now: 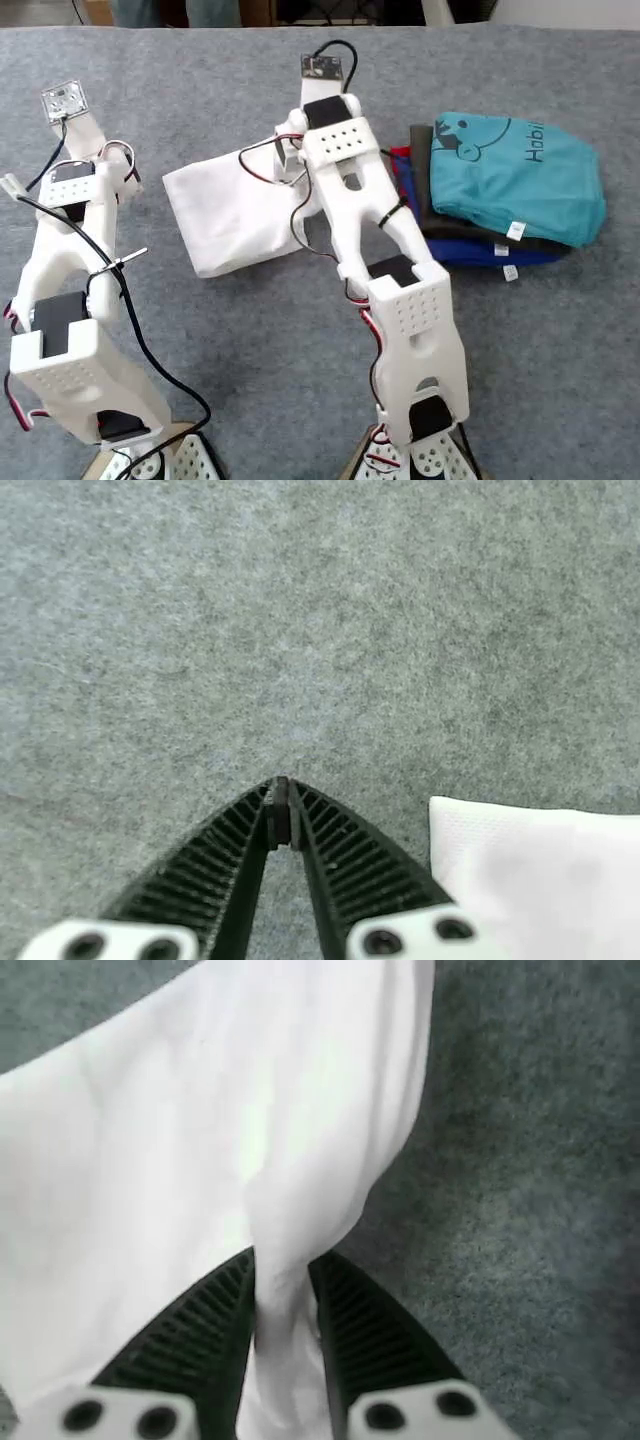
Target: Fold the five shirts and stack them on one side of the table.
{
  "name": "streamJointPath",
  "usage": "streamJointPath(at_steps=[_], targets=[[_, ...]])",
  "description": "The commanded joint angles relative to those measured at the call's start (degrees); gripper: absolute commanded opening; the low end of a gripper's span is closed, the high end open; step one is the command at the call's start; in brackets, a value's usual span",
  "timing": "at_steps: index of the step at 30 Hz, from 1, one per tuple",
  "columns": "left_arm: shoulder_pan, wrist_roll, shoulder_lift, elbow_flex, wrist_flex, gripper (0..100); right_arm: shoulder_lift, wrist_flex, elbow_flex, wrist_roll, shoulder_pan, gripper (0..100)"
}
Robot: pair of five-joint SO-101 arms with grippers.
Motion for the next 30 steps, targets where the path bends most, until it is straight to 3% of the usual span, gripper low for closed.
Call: streamJointPath(at_steps=[1, 10, 14, 16, 20, 30], targets=[[-0.66, 0.0, -2.99, -0.31, -0.53, 3, 1.36, 0.18, -3.03, 1.05, -0.79, 1.4], [-1.98, 2.11, -3.96, -1.27, 0.18, 3, 7.16, 0.79, -7.34, 1.14, -2.11, 1.4], [-1.89, 6.86, -9.32, -12.44, 16.35, 3, 7.6, 6.15, -12.62, 1.14, -1.93, 1.5], [1.27, 7.56, -11.25, -16.31, 23.91, 3, 7.96, 6.59, -12.7, 1.14, -1.93, 1.5], [7.34, 7.74, -13.98, -18.77, 31.21, 3, 10.86, 7.03, -13.05, 3.43, -2.11, 1.5], [11.03, 9.76, -11.69, -10.33, 26.02, 3, 14.29, 6.42, -13.14, 4.57, 1.05, 1.5]])
